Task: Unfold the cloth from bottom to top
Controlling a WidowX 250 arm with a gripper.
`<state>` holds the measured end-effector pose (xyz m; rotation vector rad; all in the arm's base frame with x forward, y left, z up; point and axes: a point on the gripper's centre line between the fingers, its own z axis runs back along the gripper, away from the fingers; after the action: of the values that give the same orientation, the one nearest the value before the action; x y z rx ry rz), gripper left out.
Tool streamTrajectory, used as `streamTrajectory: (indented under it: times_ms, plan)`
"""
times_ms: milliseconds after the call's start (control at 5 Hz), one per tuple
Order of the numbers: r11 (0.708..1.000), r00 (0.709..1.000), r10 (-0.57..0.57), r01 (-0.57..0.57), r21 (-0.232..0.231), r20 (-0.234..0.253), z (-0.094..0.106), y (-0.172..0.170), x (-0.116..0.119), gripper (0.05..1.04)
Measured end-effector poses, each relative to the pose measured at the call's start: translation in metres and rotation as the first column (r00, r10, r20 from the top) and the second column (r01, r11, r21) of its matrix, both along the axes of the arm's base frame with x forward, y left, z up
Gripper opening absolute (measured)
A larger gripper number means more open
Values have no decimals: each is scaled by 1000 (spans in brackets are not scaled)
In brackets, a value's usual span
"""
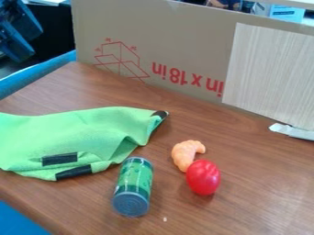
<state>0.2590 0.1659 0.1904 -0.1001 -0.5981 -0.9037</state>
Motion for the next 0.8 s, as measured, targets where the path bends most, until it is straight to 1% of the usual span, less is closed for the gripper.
streamTrajectory:
  times_ms: [200,400,600,800]
  plan:
    - [1000,1000,3,-3,-17,-20,-9,0,0,1000]
    - [999,997,-25,27,24,-68,-33,-24,-4,1000]
    - [997,997,-11,17,78,-73,-42,-34,-8,1000]
    - [993,995,-36,46,109,-96,-59,-45,-15,1000]
